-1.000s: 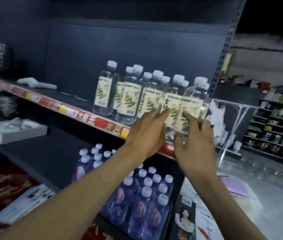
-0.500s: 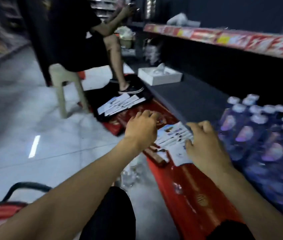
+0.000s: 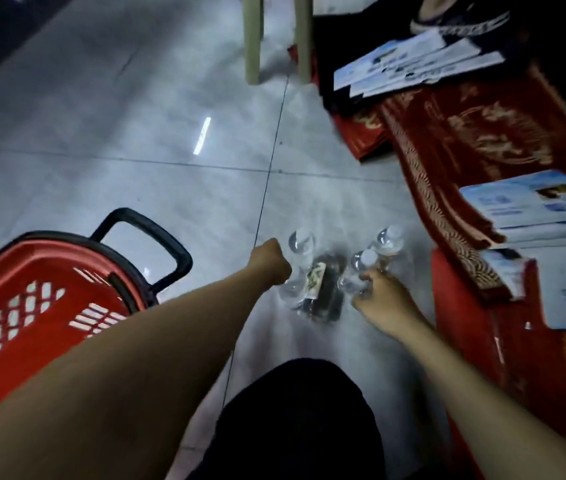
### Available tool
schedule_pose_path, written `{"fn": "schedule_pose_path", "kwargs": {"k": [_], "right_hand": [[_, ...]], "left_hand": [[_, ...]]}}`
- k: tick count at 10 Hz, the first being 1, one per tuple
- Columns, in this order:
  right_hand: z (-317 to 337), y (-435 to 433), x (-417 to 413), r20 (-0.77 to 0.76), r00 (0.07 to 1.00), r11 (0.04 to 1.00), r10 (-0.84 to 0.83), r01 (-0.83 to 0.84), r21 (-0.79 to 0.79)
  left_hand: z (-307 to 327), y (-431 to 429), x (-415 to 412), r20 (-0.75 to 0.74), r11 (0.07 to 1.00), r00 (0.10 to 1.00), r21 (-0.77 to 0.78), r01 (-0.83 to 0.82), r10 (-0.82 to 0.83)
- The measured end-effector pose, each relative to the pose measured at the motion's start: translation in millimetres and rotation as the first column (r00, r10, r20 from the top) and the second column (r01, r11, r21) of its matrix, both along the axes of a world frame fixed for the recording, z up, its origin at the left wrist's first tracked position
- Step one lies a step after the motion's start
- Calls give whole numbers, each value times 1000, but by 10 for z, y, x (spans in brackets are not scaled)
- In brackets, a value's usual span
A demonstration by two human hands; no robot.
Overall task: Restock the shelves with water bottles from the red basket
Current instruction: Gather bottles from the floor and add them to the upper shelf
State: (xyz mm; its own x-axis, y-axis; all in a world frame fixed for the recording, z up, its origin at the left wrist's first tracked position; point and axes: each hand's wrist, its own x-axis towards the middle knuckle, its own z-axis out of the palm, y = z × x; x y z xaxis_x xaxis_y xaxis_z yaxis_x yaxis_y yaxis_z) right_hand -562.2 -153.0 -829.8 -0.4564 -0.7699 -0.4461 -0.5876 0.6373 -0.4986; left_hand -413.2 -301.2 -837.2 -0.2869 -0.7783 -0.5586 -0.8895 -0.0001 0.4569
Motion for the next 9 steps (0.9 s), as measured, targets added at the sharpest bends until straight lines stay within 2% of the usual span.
{"fn": "schedule_pose_path", "kwargs": {"k": [1,2,4,5,6,7,8,9], "right_hand": [[-552,-135,40,128,992,999,-7,1,48],[-1087,-266,77,206,978,995,-32,11,101],[-1832,-575,215,194,960,978,-204,190,88],[-2087,-739,291,218,907,932,-359,336,139],[-2298,-812,287,214,856,881,-471,445,159],[-2422,-704,199,373,791,872,-485,470,138],[-2426,-338,133,694,498,821,-520,516,245],[-2271,131,222,755,382,822,-533,446,354]], "left_hand": [[-589,149,31,17,985,993,125,-120,119],[-1090,195,57,-16,961,975,172,-216,222],[-1699,68,56,-111,909,928,272,-316,355],[-1867,68,34,22,852,938,412,-324,346],[-2128,132,-28,-39,816,937,506,-281,347],[-2226,222,-44,-120,726,855,594,-346,505],[-2140,318,-22,-140,551,721,746,-375,679],[-1988,434,63,-109,521,806,811,-266,581]]}}
